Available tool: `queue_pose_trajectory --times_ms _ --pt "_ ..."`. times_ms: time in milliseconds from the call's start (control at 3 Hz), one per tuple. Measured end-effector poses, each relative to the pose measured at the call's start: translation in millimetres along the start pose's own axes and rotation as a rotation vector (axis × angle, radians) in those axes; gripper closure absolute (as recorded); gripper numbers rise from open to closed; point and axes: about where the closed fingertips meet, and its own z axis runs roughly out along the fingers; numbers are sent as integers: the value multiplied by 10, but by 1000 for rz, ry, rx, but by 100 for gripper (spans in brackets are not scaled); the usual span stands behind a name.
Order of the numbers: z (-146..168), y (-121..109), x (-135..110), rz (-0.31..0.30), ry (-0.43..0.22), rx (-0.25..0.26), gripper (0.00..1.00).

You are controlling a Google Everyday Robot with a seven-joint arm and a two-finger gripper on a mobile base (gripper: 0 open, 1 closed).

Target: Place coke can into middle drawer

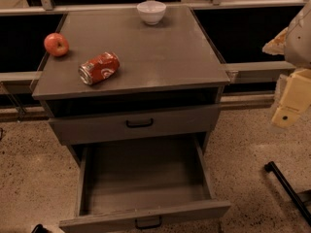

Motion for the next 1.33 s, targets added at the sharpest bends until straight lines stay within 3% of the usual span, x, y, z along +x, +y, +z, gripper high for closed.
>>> queue_pose_trajectory --times_ms 333,667,1000,1333 --pt "0 0 0 0 0 0 0" --pt "179 204 -85 -64 16 -16 0" --pt "206 200 -110 -77 20 -13 0" --pt "596 129 -479 -266 70 23 0"
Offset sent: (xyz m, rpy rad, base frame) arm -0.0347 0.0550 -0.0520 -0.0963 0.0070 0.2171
